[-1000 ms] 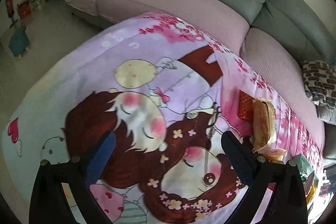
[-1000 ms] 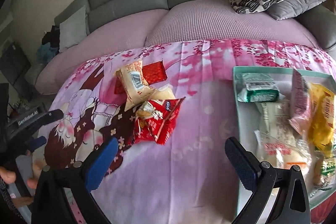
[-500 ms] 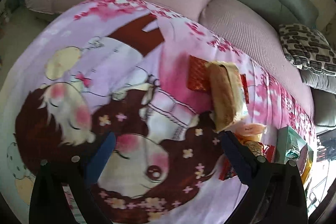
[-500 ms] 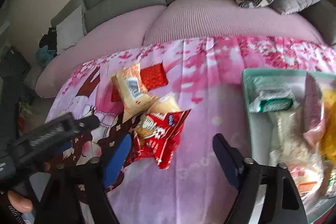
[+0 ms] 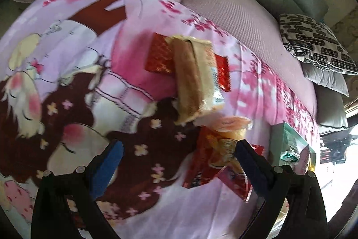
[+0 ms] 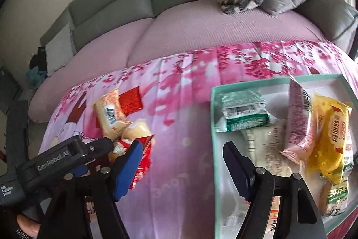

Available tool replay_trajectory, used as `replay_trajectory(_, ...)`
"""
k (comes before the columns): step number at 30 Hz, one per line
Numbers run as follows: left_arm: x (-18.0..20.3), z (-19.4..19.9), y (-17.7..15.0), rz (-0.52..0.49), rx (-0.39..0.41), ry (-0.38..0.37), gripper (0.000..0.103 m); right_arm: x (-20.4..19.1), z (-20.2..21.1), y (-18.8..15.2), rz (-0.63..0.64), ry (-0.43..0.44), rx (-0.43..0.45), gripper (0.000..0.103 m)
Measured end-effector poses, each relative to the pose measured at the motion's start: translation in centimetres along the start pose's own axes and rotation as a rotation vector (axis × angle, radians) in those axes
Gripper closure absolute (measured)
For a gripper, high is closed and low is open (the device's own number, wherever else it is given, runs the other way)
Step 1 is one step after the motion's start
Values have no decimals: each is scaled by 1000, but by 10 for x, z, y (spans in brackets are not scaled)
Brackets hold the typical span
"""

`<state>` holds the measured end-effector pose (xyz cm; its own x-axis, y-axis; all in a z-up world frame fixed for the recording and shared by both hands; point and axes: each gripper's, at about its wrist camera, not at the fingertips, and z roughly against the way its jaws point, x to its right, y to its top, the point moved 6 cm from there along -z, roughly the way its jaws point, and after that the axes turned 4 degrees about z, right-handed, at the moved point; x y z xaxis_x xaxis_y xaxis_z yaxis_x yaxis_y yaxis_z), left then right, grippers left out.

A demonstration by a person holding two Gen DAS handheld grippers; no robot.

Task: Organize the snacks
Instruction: 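Grasp the red snack packet with the left tool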

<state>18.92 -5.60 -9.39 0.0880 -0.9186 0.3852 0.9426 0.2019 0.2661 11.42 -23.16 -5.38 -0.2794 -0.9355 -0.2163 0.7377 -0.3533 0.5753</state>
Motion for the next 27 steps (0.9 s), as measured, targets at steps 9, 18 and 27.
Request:
replay_trajectory(9, 15, -15, -8, 9, -52, -96, 11, 12, 1, 1, -35, 2, -3, 26)
replay_trajectory(18, 15, -15, -9, 14, -62, -131, 17, 14, -2, -1, -45, -8, -15, 26)
replay_trajectory(27, 28, -17, -20, -25, -90, -143, 29, 19, -2, -3, -65, -16, -21, 26)
